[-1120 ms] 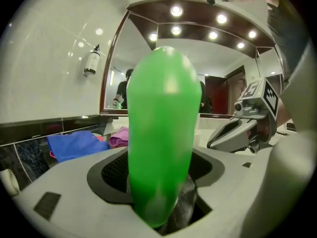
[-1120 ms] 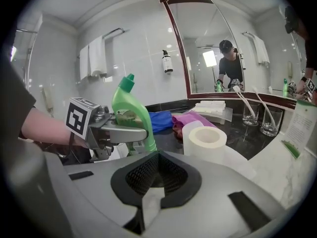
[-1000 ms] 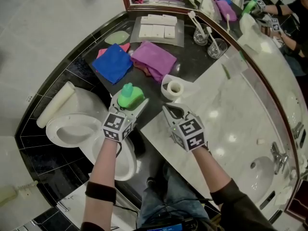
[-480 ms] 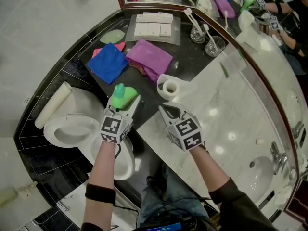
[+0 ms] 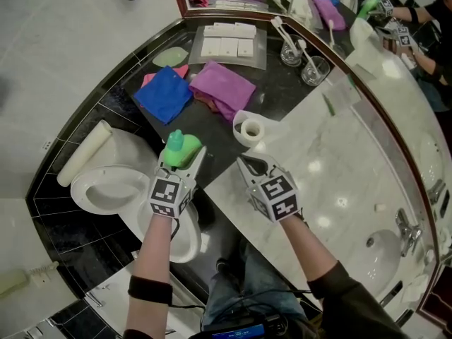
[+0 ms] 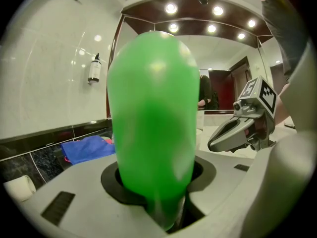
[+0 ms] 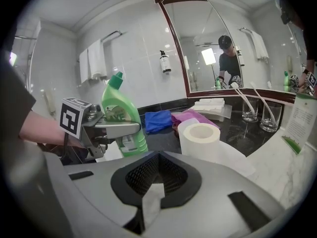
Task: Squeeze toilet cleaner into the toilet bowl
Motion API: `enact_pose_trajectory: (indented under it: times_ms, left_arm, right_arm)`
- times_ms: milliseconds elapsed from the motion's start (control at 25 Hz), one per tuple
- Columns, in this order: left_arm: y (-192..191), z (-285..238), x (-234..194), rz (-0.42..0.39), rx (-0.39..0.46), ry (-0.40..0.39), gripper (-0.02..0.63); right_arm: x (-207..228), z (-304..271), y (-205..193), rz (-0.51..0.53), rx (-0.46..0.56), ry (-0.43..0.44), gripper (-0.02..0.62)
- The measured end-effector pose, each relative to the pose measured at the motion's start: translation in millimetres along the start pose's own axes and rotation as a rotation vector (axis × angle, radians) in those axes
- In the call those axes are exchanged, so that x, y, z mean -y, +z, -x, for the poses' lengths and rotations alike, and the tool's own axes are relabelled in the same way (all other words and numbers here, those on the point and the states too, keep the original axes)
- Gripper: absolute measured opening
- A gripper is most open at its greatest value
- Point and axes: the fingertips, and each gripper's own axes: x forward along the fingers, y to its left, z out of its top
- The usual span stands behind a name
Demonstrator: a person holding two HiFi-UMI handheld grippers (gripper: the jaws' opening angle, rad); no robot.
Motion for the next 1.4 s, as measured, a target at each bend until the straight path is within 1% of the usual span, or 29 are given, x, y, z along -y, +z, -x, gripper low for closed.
enact_pose_trajectory:
  times_ms: [160,360,480,640,760,1040,1280,1400]
  left_arm:
    - [13,23,7,-0.001,-0.016,0.005,0.192]
    - [34,67,14,0.037,-0.013,0.052,0.192]
    - [43,106,20,0.055,-0.012,0.102,0.192]
    - [49,164,29,0.075,-0.037,0.169,0.192]
    - [44,214,35,0.12,-0.046,0.228,0.192]
    - [30,329,57,0.13,-0.049,0.284,0.192]
    - [14,427,54,0.159,-0.047,0.378,0.192]
    - [8,469,54,0.159,-0.05,0.426,0.192]
  right_arm:
    - [-11,9,10,0.008,-0.001,0.012,0.009]
    - [-32,25,27,0.03,0.002,0.04,0.009]
    - [-51,35,36,0.044,0.01,0.076,0.009]
    - [-83,45,38,0.07,0.02,0.121,0.009]
    - [-120,54,40,0.082,0.016,0.161,0.009]
    - [-223,77,23,0.141,0.004,0.226,0.009]
    - [-319,86,28,0.201,0.0,0.311,0.01]
    - [-355,88,19,0.222,-0.012,0.349,0.009]
